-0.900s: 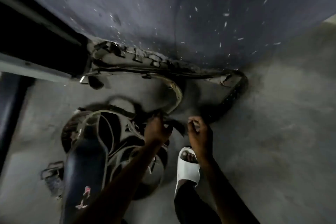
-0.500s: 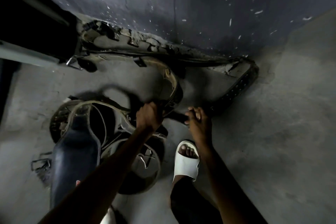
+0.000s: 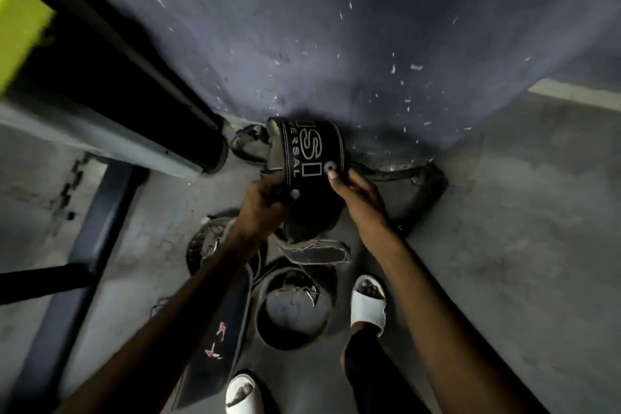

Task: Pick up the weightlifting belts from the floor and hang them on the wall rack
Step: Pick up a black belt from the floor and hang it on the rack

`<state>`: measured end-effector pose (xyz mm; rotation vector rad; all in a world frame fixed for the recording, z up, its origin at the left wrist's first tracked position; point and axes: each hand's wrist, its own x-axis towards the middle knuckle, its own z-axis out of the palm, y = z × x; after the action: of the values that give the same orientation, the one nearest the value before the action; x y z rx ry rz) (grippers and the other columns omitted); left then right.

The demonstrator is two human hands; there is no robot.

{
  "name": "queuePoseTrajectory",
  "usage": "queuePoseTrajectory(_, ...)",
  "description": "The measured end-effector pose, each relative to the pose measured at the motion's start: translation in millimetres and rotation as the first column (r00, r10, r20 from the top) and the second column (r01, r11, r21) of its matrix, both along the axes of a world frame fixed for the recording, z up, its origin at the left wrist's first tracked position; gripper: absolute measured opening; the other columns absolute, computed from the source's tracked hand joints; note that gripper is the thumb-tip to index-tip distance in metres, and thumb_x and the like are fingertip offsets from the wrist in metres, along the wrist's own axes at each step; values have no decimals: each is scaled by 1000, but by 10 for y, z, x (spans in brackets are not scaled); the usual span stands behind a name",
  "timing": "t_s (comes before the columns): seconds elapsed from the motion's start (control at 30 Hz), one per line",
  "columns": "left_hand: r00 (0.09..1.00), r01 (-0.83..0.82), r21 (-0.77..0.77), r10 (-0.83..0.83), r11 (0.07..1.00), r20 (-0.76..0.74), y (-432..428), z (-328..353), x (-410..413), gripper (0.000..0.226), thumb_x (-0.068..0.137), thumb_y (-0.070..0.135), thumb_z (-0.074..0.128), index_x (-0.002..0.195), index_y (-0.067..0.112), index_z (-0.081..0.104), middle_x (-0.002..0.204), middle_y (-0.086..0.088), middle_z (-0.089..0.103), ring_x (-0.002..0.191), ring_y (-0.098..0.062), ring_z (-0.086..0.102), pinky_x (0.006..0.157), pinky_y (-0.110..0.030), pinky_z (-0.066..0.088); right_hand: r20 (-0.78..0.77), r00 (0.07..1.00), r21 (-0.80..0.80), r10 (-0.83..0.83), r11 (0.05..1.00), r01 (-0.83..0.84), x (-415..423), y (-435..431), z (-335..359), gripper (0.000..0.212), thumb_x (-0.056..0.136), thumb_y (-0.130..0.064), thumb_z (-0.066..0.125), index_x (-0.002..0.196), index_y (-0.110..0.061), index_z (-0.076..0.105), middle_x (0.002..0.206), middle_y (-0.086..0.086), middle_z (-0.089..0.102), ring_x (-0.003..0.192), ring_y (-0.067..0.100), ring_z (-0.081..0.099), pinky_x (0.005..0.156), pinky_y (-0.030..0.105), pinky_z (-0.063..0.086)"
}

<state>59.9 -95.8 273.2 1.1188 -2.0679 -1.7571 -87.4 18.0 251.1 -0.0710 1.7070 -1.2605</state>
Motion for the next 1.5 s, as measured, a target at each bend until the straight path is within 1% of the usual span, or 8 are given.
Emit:
queuePoseTrajectory(0.2, 990, 35, 79, -24, 996, -136, 101, 1352, 251, 30, 95, -9, 54, 123, -13, 59, 98, 1, 77, 93, -10, 70, 88, -26, 57, -125, 989, -236, -80, 971, 49, 360, 44, 1523, 58, 78, -60, 74, 125, -26, 68, 122, -3, 74, 116, 19, 68, 104, 47, 53)
queuePoseTrajectory(0.37, 963, 182, 40, -170, 983, -208, 164, 3055, 353, 25, 97, -9, 50, 121, -14, 58, 66, 15, 73, 61, 7, 64, 59, -8, 49, -163, 959, -384, -233, 910, 156, 627, 281, 3176, 29, 95, -35, 67, 122, -23, 68, 116, -2, 76, 111, 17, 70, 91, 31, 59)
queuePoseTrajectory(0.47, 934, 256, -32, -255, 966, -252, 161, 4144, 364, 26, 97, -2, 56, 122, -3, 63, 84, 9, 77, 78, -1, 69, 72, -16, 56, -191, 928, -470, -319, 860, 199, 745, 393, 4231, 22, 96, -30, 67, 117, -23, 70, 108, -2, 77, 98, 13, 73, 74, 21, 59)
queuePoseTrajectory(0.6, 898, 216, -52, -219, 975, -382, 279, 5512, 353, 30, 94, 8, 63, 122, -3, 66, 106, -13, 75, 86, -13, 70, 79, -24, 57, -251, 880, -616, -404, 767, 176, 873, 491, 5520, 28, 99, -19, 63, 124, -8, 68, 115, 12, 76, 96, 17, 72, 83, 29, 59)
queuePoseTrajectory(0.83, 807, 96, -149, -164, 984, -567, 638, 7474, 565, 22, 88, 13, 73, 108, 4, 73, 83, 6, 77, 71, -2, 70, 64, -16, 54, -270, 850, -777, -453, 624, 86, 1119, 651, 7560, 13, 97, -11, 63, 105, -14, 73, 105, 15, 76, 93, 23, 69, 90, 40, 57)
queuePoseTrajectory(1.03, 793, 157, -302, -302, 940, -529, 1015, 7825, 887, 25, 78, 3, 80, 102, 8, 75, 87, 5, 78, 76, -5, 70, 71, -18, 56, -365, 784, -825, -503, 565, -22, 1280, 891, 8853, 14, 97, -11, 62, 107, -9, 71, 97, 8, 76, 84, 15, 69, 77, 28, 55)
queuePoseTrajectory(1.17, 836, 262, -361, -398, 895, -379, 1256, 7890, 1075, 27, 82, 1, 76, 64, 11, 60, 45, 15, 58, 43, 9, 49, 51, -4, 38, -362, 753, -860, -550, 509, -41, 1417, 1156, 9503, 16, 99, -11, 61, 109, -5, 71, 94, 7, 76, 77, 10, 69, 73, 26, 57)
queuePoseTrajectory(1.5, 548, 191, -210, -281, 959, -788, 1340, 9966, 1191, 54, 83, 46, 72, 118, 4, 69, 117, -12, 68, 101, -23, 64, 87, -25, 52, -420, 738, -881, -528, 431, -194, 1692, 1500, 10169, 24, 99, -17, 61, 115, -1, 69, 115, 21, 74, 96, 24, 70, 98, 49, 55)
